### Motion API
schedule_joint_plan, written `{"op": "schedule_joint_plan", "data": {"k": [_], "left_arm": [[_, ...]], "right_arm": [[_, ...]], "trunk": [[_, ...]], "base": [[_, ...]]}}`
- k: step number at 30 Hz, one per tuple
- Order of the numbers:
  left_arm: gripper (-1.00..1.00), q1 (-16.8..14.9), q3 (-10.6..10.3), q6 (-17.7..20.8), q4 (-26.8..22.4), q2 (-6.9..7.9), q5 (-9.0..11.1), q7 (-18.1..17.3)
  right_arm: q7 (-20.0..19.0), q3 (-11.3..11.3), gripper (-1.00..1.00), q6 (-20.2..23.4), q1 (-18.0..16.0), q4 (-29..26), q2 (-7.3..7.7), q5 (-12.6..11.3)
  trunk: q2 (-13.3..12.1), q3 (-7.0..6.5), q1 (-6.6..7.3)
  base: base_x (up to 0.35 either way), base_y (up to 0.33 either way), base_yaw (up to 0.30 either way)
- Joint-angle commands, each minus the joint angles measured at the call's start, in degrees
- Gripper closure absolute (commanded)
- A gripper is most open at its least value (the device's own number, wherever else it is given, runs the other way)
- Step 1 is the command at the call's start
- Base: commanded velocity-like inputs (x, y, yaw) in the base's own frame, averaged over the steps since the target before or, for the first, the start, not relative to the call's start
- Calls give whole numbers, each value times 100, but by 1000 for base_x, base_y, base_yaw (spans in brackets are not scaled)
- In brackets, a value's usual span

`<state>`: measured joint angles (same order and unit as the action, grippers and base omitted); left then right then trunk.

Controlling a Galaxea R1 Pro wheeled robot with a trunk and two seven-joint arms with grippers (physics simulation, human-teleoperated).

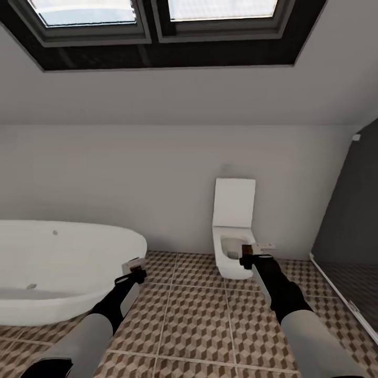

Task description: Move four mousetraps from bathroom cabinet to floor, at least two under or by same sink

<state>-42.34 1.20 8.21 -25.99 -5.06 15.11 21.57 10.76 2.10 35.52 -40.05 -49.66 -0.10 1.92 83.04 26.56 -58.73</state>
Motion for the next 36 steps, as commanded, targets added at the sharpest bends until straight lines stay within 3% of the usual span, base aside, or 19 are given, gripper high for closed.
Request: {"op": "schedule_joint_plan", "data": {"k": [1,36], "left_arm": [[100,-2,12,32,-12,-4,10,14],[100,-2,16,32,11,4,16,-14]], "right_arm": [[5,10,100,33,-3,-8,2,1],[5,10,100,27,-3,11,2,8]], "trunk": [[4,7,0],[4,7,0]], "base": [[0,0,284],[0,0,284]]}}
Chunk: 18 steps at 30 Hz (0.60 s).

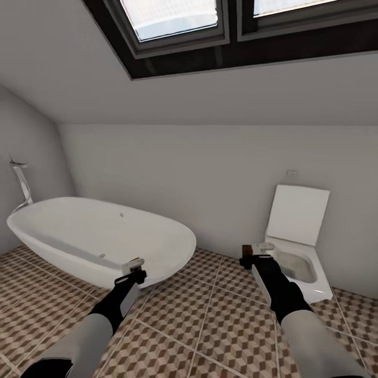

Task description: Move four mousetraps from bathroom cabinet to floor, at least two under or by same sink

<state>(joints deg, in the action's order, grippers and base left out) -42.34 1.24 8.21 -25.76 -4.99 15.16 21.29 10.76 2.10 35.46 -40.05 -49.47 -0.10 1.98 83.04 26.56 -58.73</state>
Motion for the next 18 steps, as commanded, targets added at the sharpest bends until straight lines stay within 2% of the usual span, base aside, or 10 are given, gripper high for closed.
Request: {"op": "schedule_joint_plan", "data": {"k": [1,18], "left_arm": [[100,-2,14,32,-11,-3,11,8],[100,-2,17,37,-14,6,13,11]], "right_arm": [[5,10,100,33,-3,-6,2,3],[5,10,100,34,-3,-1,2,9]], "trunk": [[4,7,0],[4,7,0]], "base": [[0,0,284],[0,0,284]]}}
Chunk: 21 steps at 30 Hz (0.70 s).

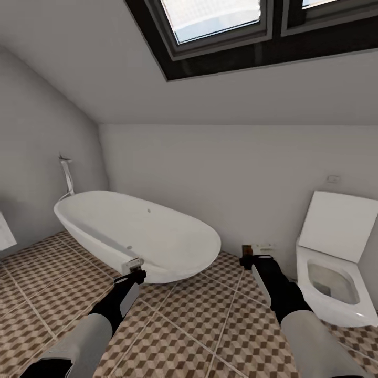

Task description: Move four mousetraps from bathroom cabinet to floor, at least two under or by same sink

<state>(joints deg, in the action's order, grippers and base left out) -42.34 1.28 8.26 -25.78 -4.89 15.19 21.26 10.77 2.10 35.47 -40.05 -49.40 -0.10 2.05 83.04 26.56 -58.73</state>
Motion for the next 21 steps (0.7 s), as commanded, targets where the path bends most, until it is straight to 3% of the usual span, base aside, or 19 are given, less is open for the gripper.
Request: {"op": "schedule_joint_plan", "data": {"k": [1,21], "left_arm": [[100,-2,13,32,-12,-4,10,17],[100,-2,13,35,-15,-4,10,10]], "right_arm": [[4,10,100,35,-3,-8,2,3],[6,10,100,31,-3,-8,0,6]], "trunk": [[4,7,0],[4,7,0]], "base": [[0,0,284],[0,0,284]]}}
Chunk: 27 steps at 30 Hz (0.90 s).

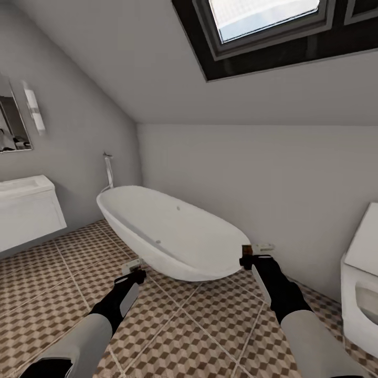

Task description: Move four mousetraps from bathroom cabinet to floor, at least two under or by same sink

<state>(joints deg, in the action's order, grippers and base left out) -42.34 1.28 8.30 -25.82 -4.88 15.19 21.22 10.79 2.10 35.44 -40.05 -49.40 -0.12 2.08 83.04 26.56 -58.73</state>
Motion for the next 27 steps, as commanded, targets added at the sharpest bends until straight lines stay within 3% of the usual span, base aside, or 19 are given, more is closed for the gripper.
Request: {"op": "schedule_joint_plan", "data": {"k": [1,14,27], "left_arm": [[100,-2,13,31,-11,-4,10,14],[100,-2,13,31,-20,-4,10,14],[100,-2,13,31,-20,-4,10,14]], "right_arm": [[3,10,100,34,-3,-8,2,3],[10,10,100,48,-3,-8,-5,-18],[11,10,100,42,-3,-8,-5,-16]], "trunk": [[4,7,0],[4,7,0],[4,7,0]], "base": [[0,0,284],[0,0,138],[0,0,264]]}}
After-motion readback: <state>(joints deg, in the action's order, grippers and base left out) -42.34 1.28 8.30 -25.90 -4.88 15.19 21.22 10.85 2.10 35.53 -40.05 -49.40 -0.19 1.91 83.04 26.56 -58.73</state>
